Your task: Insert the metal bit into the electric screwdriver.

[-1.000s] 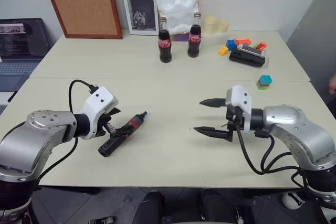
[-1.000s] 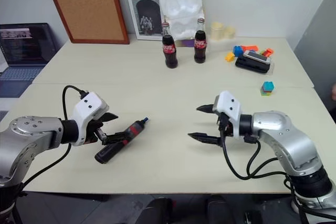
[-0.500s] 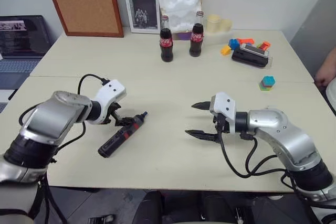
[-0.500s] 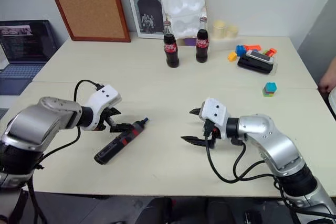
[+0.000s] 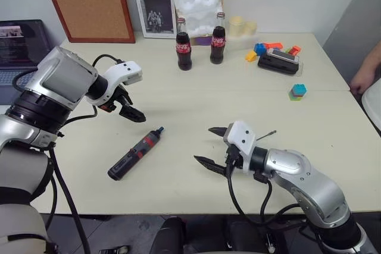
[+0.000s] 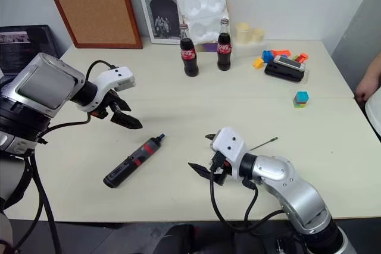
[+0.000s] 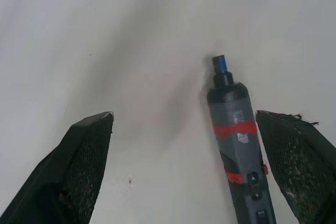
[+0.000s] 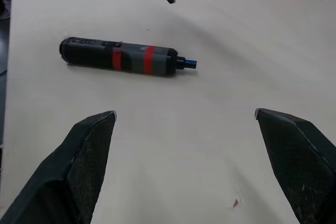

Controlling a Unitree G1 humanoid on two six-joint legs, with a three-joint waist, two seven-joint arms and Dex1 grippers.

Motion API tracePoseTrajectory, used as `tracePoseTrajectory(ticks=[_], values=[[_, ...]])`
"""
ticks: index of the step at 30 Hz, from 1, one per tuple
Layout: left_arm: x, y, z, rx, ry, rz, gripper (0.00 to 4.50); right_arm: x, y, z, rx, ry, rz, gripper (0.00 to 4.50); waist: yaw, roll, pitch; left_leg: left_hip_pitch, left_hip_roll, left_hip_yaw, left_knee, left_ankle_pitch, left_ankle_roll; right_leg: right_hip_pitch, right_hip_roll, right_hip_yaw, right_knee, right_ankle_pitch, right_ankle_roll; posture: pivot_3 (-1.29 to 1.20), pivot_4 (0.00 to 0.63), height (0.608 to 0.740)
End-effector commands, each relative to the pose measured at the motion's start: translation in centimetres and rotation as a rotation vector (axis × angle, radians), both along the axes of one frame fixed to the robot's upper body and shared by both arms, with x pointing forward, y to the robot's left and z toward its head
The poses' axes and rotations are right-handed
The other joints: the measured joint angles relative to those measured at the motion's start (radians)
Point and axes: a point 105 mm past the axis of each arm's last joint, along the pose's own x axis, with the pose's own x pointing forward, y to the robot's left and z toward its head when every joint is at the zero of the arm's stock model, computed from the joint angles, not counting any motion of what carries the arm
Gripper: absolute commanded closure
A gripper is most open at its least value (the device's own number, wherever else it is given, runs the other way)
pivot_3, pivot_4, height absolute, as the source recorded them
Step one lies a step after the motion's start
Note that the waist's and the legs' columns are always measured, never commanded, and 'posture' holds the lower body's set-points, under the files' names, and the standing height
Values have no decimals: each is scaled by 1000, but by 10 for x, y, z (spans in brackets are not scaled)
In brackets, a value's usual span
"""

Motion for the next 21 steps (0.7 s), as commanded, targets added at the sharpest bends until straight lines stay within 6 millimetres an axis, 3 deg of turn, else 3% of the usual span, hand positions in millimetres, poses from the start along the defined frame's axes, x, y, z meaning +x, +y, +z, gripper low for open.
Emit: tracePoseTrajectory(ticks=[1,12,21], values=[[-7,-13,11,-39,11,-27,0,-4,6,17,37,-62,-2,37,0,0,0,-1,1,-1,0,0,0,0,1,0,0,0,0,0,150,740],[-30,-22,-18,13,51,-50,0,-2,11,19,52,-50,-9,37,-10,0,0,-3,6,1,1,0,0,-8,4,2,7,0,-1,0,150,740],[-18,-28,-38,34,3,-54,0,0,15,21,59,-46,-4,37,-9,0,0,-1,6,0,2,0,0,-9,7,2,15,-1,-3,0,150,740]])
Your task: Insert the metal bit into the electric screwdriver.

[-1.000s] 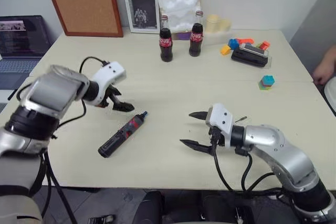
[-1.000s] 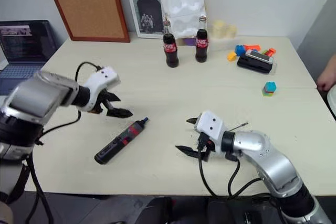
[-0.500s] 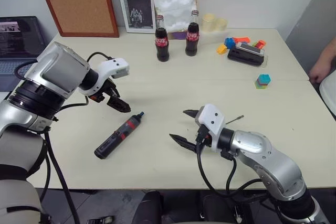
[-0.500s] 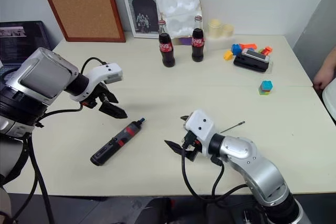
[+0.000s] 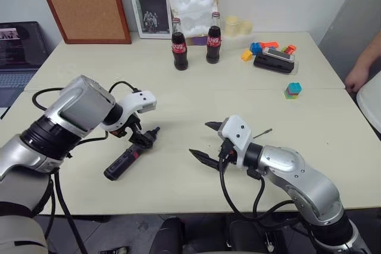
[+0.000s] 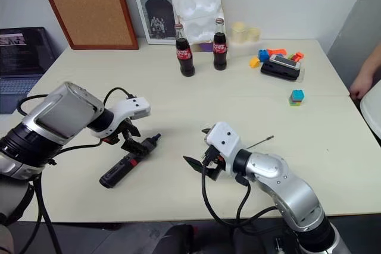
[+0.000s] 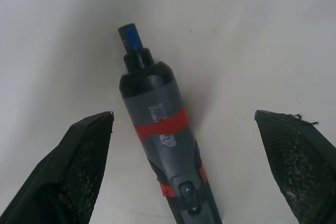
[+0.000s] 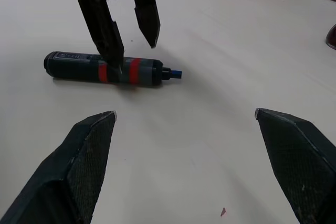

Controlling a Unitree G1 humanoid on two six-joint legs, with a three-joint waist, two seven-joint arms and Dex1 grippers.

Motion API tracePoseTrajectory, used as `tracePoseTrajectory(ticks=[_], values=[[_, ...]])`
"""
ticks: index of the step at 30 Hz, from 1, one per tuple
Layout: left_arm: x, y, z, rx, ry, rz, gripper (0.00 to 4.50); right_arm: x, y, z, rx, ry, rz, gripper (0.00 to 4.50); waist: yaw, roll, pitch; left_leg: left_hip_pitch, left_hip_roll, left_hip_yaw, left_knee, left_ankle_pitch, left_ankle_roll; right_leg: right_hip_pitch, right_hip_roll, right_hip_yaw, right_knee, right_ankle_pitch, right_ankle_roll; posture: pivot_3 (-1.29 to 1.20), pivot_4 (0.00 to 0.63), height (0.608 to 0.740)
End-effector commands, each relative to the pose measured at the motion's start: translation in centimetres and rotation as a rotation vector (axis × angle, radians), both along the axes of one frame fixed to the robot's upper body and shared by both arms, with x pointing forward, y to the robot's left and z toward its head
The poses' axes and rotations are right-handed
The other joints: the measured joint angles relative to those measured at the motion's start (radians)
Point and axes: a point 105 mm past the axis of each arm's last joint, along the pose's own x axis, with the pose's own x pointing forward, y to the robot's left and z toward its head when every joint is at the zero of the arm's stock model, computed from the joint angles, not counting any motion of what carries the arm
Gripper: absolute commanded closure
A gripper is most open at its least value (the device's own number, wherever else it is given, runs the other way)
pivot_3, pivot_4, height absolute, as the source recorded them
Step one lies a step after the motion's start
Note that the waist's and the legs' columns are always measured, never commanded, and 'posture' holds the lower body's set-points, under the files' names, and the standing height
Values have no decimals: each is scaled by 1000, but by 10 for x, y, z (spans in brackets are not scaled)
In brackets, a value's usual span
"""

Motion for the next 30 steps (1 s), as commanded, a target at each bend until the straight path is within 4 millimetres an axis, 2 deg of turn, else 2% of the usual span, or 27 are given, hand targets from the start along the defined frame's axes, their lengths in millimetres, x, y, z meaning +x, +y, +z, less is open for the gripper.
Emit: tracePoseTrajectory(ticks=[1,5,12,19,30], values=[[15,-3,9,-13,-91,-1,0,-3,4,11,23,-38,16,37,0,0,0,0,0,0,0,0,0,0,0,0,0,0,0,0,150,740],[29,-6,4,-11,-123,-7,0,-4,3,12,25,-36,12,37,2,0,0,0,0,1,0,0,0,0,0,1,0,0,0,0,150,740],[38,7,-6,30,-125,-4,0,-4,2,12,24,-32,4,37,-1,0,0,0,0,0,0,0,0,0,0,0,0,0,0,0,150,740],[39,7,-10,26,-106,2,0,-5,2,12,26,-30,3,37,-1,0,0,0,0,0,0,0,0,0,0,0,0,0,0,0,150,740],[30,11,-14,37,-58,50,0,-3,2,11,23,-28,5,37,-2,0,0,0,0,0,0,0,0,0,0,0,0,0,0,0,150,740]])
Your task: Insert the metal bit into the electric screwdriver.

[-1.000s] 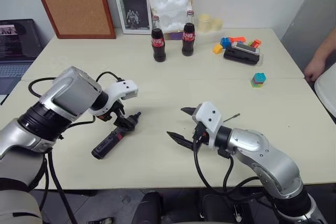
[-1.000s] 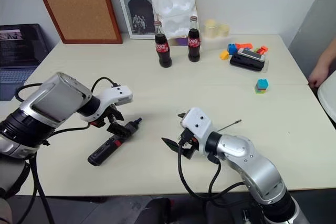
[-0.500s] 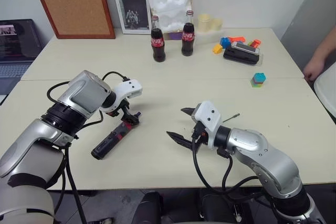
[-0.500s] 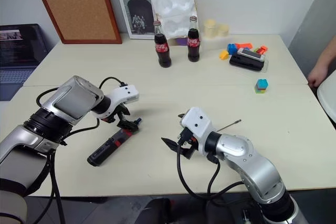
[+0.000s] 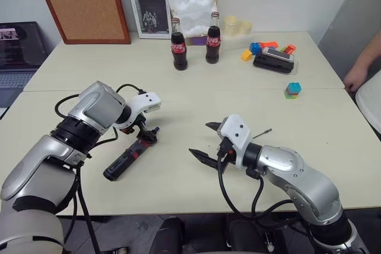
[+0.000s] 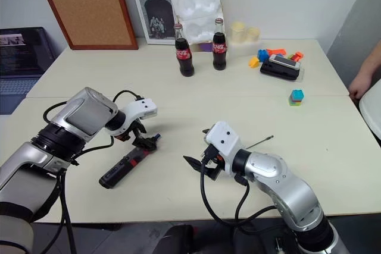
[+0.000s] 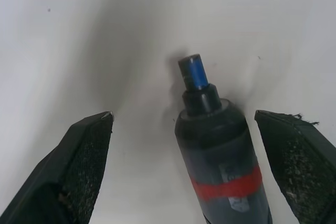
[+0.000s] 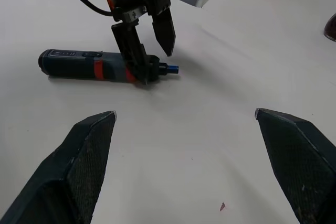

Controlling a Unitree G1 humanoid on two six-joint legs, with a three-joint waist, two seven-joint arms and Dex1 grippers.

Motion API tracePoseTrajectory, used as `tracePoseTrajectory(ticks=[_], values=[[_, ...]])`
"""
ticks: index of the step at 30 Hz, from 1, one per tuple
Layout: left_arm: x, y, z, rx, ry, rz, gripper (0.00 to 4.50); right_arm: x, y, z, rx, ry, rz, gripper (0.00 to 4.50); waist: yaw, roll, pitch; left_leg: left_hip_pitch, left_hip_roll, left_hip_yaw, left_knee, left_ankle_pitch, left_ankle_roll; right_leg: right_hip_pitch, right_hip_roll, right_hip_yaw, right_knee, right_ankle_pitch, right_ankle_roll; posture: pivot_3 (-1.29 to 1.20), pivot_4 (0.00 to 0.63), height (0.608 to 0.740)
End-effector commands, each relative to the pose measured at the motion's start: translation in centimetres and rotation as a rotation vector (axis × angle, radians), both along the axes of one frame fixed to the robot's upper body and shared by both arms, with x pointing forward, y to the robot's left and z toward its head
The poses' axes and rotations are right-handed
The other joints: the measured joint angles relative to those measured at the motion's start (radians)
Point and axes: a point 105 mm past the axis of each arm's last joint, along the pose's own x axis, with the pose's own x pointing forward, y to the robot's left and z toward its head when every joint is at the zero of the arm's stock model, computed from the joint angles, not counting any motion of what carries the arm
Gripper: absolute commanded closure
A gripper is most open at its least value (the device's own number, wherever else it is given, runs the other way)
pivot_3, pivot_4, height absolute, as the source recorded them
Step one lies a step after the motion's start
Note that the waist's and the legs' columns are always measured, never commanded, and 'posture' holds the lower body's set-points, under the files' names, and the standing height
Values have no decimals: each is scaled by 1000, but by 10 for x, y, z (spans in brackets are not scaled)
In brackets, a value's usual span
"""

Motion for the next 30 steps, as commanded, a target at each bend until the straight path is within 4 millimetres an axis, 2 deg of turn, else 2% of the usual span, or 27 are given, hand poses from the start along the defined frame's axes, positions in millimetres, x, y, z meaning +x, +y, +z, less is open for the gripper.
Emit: tracePoseTrajectory(ticks=[1,11,15,20,26,29,30], values=[[1,1,8,4,-30,24,0,-4,2,14,30,-51,26,37,0,0,0,0,0,0,0,0,0,0,0,0,0,0,0,0,150,740],[-3,-3,2,-6,-20,31,0,-5,1,12,25,-48,24,37,0,0,0,0,0,0,0,0,0,0,0,0,0,0,0,0,150,740],[-5,-4,-2,-7,-16,32,586,-5,1,11,26,-47,21,0,0,0,0,0,0,0,0,0,0,0,0,0,0,0,0,0,150,740],[-3,-6,-9,-11,-25,34,1670,-5,2,11,27,-46,23,0,1,0,0,0,0,0,0,0,0,0,0,0,0,0,0,0,150,740],[-2,-5,-9,-15,-31,35,2725,-5,2,10,26,-44,22,0,2,0,0,1,0,0,0,0,0,1,0,0,1,0,0,0,150,740],[0,-3,-4,-23,-37,40,2828,-5,2,10,25,-43,21,0,2,0,0,1,0,0,0,0,0,1,0,0,1,0,0,0,150,740],[2,-2,4,-42,-47,56,2829,-5,2,9,24,-42,22,0,2,0,0,1,0,0,0,0,0,1,0,0,1,0,0,0,150,740]])
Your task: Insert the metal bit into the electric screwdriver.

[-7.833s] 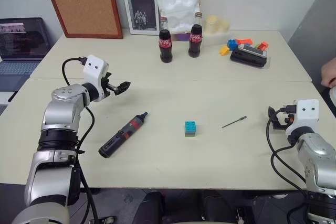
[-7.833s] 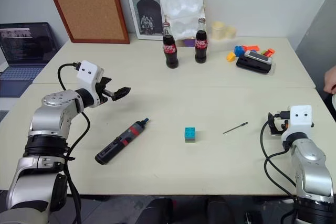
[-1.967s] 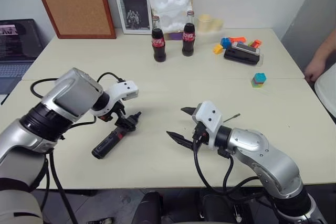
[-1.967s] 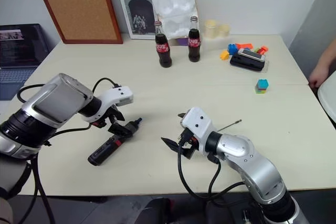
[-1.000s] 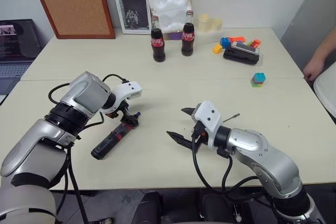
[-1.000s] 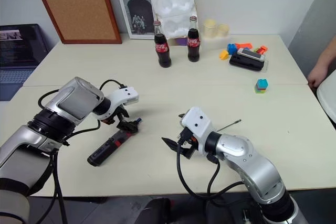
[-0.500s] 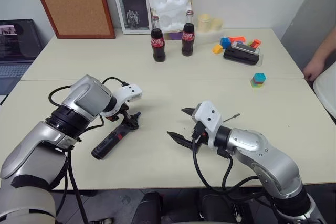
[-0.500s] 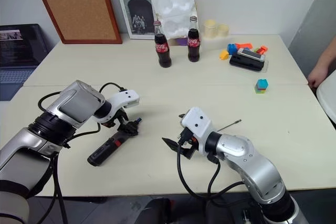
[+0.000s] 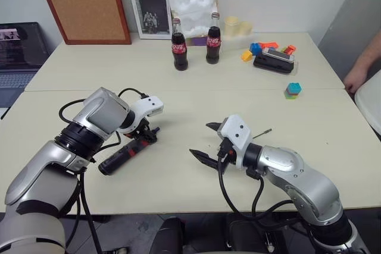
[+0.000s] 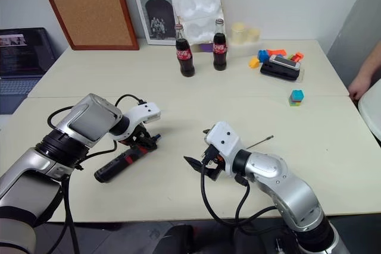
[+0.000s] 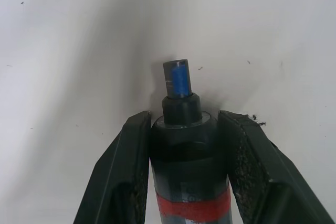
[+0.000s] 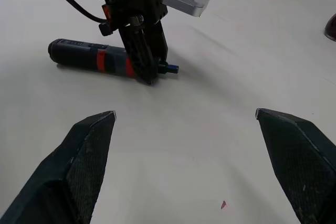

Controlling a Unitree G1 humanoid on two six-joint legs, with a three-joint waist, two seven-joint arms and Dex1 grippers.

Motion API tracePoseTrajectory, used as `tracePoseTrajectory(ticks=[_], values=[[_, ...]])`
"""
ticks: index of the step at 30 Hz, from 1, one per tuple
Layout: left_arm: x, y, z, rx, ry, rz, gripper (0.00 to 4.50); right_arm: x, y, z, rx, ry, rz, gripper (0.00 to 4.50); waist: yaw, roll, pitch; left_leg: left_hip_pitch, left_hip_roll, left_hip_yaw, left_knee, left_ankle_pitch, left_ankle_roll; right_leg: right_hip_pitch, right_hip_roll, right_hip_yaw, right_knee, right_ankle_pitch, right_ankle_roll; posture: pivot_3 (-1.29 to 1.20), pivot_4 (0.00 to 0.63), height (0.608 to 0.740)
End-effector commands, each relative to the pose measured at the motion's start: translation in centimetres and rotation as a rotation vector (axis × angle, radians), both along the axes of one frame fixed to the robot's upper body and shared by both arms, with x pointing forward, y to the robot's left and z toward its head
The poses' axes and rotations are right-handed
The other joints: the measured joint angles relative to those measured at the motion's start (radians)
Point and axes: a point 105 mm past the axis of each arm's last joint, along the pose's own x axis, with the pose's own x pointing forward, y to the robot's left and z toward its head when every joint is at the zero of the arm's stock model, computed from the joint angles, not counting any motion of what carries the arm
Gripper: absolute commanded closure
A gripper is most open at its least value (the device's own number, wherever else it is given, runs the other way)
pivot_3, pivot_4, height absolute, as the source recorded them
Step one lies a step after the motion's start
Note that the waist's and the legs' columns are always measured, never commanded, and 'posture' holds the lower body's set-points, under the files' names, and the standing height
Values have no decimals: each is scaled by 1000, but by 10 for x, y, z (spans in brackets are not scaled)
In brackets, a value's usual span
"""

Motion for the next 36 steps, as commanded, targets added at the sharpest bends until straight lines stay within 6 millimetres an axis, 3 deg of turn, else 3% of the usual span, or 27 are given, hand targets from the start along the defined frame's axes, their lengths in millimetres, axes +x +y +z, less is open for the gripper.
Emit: tracePoseTrajectory(ticks=[1,9,12,16,19,28,32,36], values=[[8,0,27,-95,-50,40,2829,-6,3,10,26,-41,25,0,0,0,0,0,0,0,0,0,0,0,0,0,0,0,0,0,150,740],[12,-19,93,-292,-151,-19,2829,-9,-6,8,11,-31,33,0,2,0,0,-2,0,0,0,0,0,0,0,-1,-2,0,0,0,150,740],[19,-41,144,-532,-289,-80,2829,-7,-9,8,-2,-28,39,0,2,0,0,-2,0,0,0,0,0,-1,0,0,-2,0,0,0,150,740],[15,-67,182,-753,-422,-161,2829,-5,-14,8,-15,-30,44,0,5,-1,1,-2,0,-1,0,0,0,-1,0,-1,-2,0,0,0,150,740],[5,-80,180,-827,-477,-216,2829,-4,-17,9,-22,-29,37,0,-1,-1,1,-2,0,0,0,0,0,-1,-2,0,-2,0,0,0,150,740],[-8,-103,143,-849,-757,-333,2829,2,-47,8,-40,-13,-121,0,8,-1,0,-1,1,1,0,1,-2,-1,-2,2,0,2,-3,0,150,740],[-11,-114,110,-900,-779,-341,2829,-1,-80,2,-86,16,-262,0,24,-1,0,0,1,2,0,2,-3,1,-4,3,-1,1,-2,0,150,740],[-19,-127,93,-934,-813,-386,2829,-2,-105,-1,-121,20,-364,0,27,-1,0,0,0,4,0,2,-3,1,-5,4,-3,1,-1,0,150,740]])
